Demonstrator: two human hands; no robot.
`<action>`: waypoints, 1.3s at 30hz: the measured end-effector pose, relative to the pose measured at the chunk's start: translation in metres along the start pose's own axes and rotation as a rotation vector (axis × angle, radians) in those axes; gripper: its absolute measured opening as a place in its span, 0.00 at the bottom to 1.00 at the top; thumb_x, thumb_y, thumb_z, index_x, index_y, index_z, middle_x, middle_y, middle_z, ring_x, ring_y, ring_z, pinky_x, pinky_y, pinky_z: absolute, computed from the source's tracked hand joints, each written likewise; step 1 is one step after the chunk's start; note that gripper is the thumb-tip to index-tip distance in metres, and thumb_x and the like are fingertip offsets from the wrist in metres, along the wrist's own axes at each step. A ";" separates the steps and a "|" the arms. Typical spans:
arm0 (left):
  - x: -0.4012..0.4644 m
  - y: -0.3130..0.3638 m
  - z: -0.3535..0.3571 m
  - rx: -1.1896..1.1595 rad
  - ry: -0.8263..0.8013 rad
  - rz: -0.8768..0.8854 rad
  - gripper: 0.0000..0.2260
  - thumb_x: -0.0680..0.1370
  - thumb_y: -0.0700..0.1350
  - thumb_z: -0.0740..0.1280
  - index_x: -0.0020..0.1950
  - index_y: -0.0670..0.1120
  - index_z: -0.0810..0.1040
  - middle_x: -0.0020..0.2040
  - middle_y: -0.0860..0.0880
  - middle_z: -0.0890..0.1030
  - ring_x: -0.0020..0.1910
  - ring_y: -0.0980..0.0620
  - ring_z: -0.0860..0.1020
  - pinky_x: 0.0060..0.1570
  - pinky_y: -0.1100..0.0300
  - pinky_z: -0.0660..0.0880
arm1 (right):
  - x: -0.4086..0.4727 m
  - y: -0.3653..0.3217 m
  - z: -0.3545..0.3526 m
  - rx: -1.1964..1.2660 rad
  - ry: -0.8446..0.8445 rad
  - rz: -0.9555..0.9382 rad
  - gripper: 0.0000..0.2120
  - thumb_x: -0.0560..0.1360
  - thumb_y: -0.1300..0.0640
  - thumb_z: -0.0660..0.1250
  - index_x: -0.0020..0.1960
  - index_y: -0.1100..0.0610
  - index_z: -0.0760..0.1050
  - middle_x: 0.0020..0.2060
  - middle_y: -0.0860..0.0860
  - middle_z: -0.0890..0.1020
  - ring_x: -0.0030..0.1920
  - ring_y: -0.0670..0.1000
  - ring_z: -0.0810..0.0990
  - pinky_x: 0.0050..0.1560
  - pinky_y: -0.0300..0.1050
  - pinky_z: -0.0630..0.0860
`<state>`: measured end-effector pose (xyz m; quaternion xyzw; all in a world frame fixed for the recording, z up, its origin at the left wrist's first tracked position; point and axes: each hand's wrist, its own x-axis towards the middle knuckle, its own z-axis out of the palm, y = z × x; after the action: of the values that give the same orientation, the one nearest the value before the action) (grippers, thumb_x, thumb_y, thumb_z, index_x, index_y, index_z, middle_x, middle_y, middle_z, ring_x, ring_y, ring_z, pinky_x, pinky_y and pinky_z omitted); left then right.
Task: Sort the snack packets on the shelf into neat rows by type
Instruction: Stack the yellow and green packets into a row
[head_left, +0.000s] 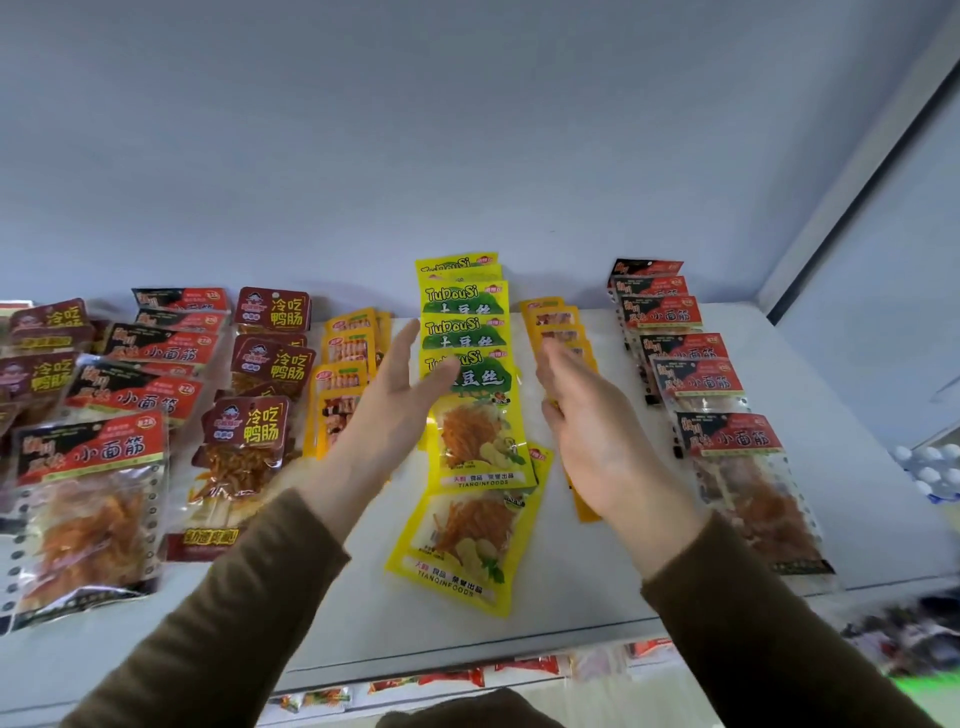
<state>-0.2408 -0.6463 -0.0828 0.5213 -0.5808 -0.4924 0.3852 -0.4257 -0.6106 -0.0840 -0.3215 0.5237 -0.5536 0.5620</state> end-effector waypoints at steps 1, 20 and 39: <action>-0.012 -0.007 0.002 -0.001 -0.030 -0.007 0.31 0.82 0.54 0.66 0.82 0.60 0.55 0.74 0.61 0.63 0.74 0.60 0.59 0.72 0.56 0.59 | -0.014 0.006 -0.004 -0.003 -0.007 0.015 0.23 0.84 0.49 0.60 0.79 0.48 0.64 0.76 0.41 0.68 0.76 0.41 0.64 0.75 0.43 0.58; -0.061 -0.079 0.004 0.819 -0.250 0.248 0.31 0.79 0.71 0.45 0.80 0.65 0.41 0.81 0.58 0.36 0.80 0.58 0.37 0.76 0.64 0.35 | -0.094 0.050 -0.003 0.239 0.128 0.101 0.23 0.83 0.62 0.61 0.76 0.48 0.66 0.74 0.47 0.71 0.72 0.48 0.71 0.74 0.54 0.67; -0.065 -0.059 0.001 0.778 -0.364 0.143 0.32 0.78 0.66 0.42 0.82 0.59 0.46 0.82 0.55 0.38 0.80 0.59 0.37 0.78 0.61 0.36 | -0.129 0.026 -0.040 -0.448 0.068 -0.129 0.35 0.78 0.67 0.66 0.74 0.35 0.63 0.53 0.52 0.85 0.45 0.54 0.83 0.43 0.39 0.79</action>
<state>-0.2182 -0.5801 -0.1367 0.4907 -0.8162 -0.2931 0.0845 -0.4355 -0.4737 -0.0886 -0.4523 0.6306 -0.4686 0.4222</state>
